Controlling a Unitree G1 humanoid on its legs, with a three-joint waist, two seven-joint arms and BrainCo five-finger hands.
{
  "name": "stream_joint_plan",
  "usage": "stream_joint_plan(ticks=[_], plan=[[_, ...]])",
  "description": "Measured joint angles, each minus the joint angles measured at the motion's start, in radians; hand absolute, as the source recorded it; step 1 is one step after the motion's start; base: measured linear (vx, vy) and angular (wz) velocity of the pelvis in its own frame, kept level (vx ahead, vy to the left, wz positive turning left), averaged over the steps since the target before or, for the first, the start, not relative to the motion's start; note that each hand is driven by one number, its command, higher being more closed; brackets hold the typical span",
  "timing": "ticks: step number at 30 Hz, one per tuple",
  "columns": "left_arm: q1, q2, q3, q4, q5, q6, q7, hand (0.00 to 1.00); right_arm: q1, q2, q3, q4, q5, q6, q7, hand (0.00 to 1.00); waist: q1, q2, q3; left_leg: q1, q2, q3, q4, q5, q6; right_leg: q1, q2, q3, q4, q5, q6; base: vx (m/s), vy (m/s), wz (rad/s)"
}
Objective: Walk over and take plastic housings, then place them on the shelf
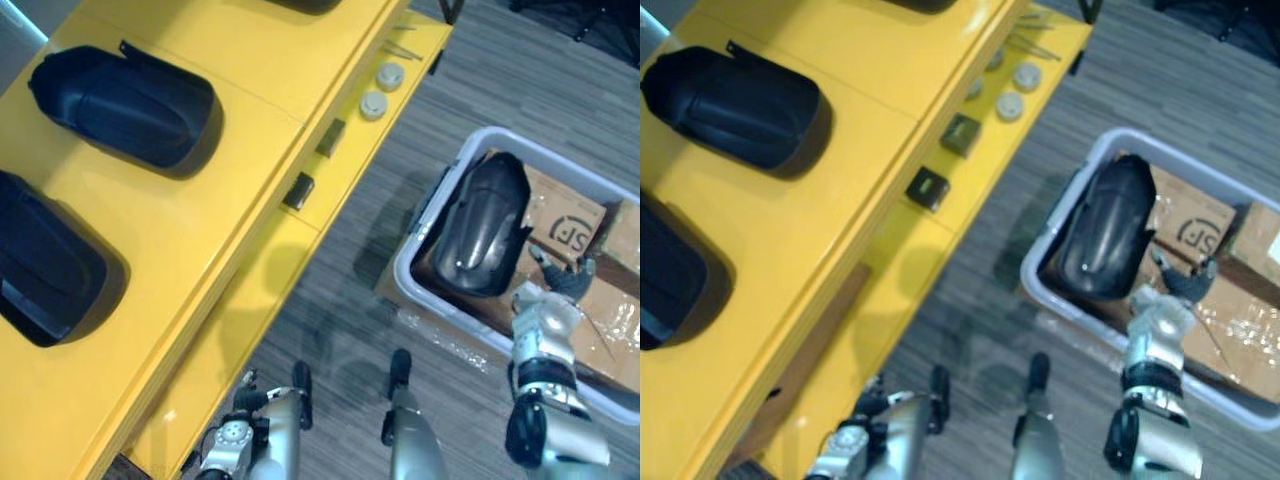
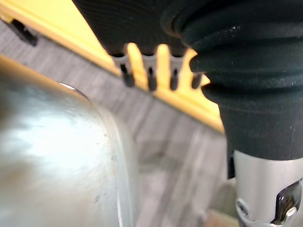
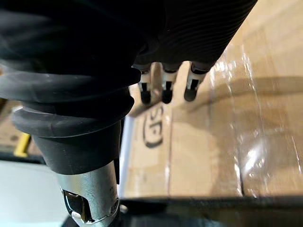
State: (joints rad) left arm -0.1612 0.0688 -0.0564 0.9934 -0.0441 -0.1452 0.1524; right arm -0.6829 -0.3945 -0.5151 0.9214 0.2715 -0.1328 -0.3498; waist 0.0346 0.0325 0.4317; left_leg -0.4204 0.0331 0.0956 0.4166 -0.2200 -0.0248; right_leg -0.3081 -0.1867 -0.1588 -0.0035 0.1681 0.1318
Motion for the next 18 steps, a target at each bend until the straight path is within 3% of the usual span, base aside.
stream_joint_plan(ticks=[6,10,11,18], plan=[[-0.007,0.013,-0.053,-0.027,-0.025,-0.008,0.002,0.0,-0.139,-0.094,0.048,0.184,-0.016,0.031,0.005,0.0,0.0,-0.009,0.014,-0.018,-0.007,-0.025,0.018,0.0,0.0,-0.006,-0.003,-0.01,0.011,0.0,0.0,-0.05,-0.028,0.08],[-0.01,0.024,-0.085,-0.068,-0.025,-0.013,0.013,0.0,-0.209,-0.146,0.089,0.278,-0.091,0.054,0.004,0.0,-0.001,-0.004,0.024,-0.051,-0.009,-0.047,0.049,-0.005,0.007,-0.013,-0.002,-0.032,0.013,0.0,0.0,-0.07,-0.027,0.12],[-0.011,0.022,-0.086,-0.071,-0.025,-0.017,0.022,0.0,-0.235,-0.153,0.101,0.298,-0.103,0.057,0.003,1.0,-0.001,-0.004,0.024,-0.066,-0.009,-0.047,0.057,-0.006,0.008,-0.026,-0.003,-0.032,0.021,-0.001,-0.001,-0.08,-0.022,0.02],[-0.058,0.021,-0.118,-0.07,-0.026,-0.021,0.029,0.0,-0.331,-0.236,0.164,0.356,-0.236,0.098,0.023,1.0,0.001,0.014,0.05,-0.123,-0.007,-0.055,0.104,-0.01,0.013,-0.064,-0.001,-0.035,0.032,0.002,-0.011,-0.09,-0.016,0.0]])
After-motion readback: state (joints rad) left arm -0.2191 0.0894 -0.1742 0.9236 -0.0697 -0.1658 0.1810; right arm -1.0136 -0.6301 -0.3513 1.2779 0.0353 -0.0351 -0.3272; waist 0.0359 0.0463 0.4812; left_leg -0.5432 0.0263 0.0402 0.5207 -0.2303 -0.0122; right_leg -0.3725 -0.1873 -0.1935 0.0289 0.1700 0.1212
